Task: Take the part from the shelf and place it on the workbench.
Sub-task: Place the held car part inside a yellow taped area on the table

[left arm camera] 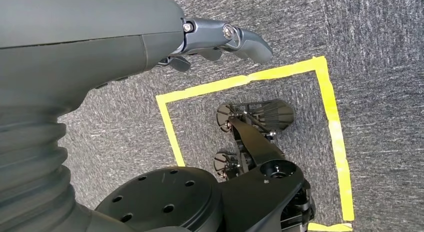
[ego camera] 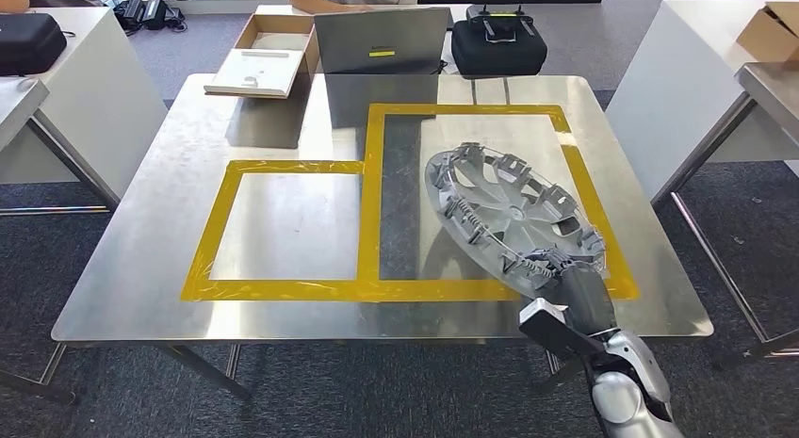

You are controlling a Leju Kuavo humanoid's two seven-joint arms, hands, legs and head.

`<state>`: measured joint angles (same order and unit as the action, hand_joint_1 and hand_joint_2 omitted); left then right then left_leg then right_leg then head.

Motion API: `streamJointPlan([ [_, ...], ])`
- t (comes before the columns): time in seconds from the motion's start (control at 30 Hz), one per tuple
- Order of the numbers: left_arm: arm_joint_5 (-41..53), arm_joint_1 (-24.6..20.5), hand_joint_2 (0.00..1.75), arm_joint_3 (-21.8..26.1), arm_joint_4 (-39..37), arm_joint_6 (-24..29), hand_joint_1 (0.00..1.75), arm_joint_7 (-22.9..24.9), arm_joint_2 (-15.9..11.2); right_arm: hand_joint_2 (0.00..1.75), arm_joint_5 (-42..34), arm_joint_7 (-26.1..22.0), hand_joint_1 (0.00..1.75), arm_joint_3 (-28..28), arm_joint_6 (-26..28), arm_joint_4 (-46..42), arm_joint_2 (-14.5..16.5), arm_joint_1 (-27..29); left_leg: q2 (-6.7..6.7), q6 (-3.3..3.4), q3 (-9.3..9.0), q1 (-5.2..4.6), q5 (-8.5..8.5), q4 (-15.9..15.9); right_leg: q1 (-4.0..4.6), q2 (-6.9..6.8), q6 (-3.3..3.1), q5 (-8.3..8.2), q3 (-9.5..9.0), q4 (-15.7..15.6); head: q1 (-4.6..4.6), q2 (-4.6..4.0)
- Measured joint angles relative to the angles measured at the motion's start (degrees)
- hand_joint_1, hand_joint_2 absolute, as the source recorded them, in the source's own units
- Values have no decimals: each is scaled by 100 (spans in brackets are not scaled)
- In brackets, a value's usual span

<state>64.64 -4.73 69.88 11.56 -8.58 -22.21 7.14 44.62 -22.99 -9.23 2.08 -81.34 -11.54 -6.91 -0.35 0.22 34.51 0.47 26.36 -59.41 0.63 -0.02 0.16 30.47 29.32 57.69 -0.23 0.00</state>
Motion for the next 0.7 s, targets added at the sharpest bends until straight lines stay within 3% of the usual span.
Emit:
streamJointPlan([
  [0.33, 87, -2, 175, 0, 0, -12, 0, -66, -9, 175, 404, -373, 175, 226, 238, 2008, 57, -856, 2, -1, -14, 2, -2, 1, 1, 1, 1, -1, -8, 0, -1, 0],
  [0.7, 156, -49, 175, 0, -3, 63, 0, -32, -10, 175, 1207, -233, 175, -35, 266, 4489, 308, -2728, 18, -5, -15, 1, -24, 1, 1, 22, 6, -30, -8, 2, 1, 0],
])
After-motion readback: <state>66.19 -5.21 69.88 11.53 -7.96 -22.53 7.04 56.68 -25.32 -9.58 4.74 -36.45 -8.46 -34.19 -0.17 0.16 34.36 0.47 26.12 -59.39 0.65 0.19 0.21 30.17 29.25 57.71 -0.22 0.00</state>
